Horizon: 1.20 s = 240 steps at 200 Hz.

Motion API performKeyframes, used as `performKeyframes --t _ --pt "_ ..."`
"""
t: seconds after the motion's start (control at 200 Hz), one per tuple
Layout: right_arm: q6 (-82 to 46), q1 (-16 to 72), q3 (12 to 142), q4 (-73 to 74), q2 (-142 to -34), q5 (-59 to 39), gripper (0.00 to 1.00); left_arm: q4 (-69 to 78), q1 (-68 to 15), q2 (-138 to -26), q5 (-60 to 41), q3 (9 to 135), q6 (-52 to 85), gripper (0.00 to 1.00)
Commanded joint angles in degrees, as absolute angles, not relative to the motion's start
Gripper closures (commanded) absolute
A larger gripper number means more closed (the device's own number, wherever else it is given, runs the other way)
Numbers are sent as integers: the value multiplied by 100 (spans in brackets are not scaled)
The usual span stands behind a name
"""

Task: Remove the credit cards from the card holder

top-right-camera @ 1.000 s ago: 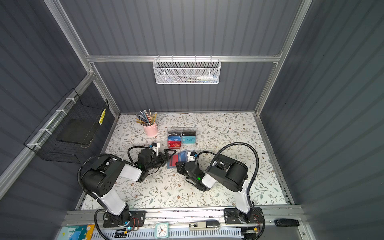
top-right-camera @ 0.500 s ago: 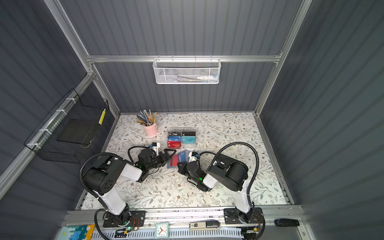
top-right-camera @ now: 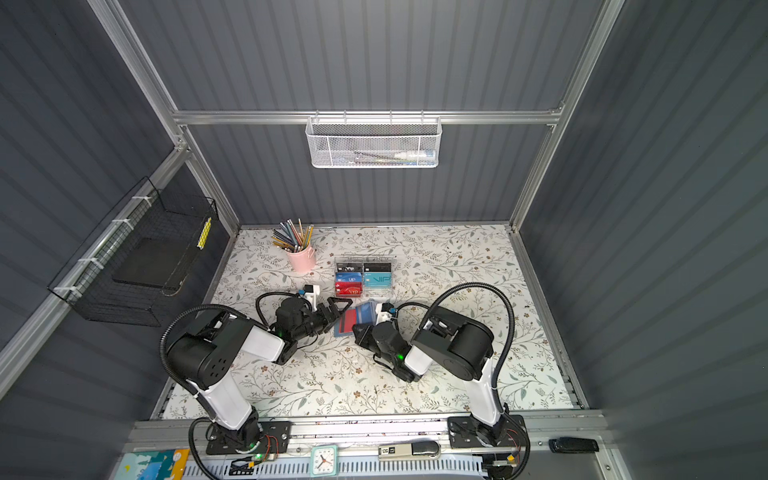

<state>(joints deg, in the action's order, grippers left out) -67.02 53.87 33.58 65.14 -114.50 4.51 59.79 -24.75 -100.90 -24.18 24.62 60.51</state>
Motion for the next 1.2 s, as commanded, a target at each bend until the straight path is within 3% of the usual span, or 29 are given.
performKeyframes --t 0.0,0.25,0.971,1.196 --pt "-6671 5368 3394 6482 -11542 458 90 5298 -2446 -10344 -2479 2285 6104 0" --pt "-6661 5353 3315 6728 -11549 418 100 5383 -2446 -10393 -2493 2250 6127 0" --pt "-6514 5353 3028 6566 -11157 419 100 5397 -2435 -10363 -2470 2180 6113 0" --pt "-6061 5361 3078 5802 -10612 344 100 5378 -2425 -10355 -2456 2214 6095 0"
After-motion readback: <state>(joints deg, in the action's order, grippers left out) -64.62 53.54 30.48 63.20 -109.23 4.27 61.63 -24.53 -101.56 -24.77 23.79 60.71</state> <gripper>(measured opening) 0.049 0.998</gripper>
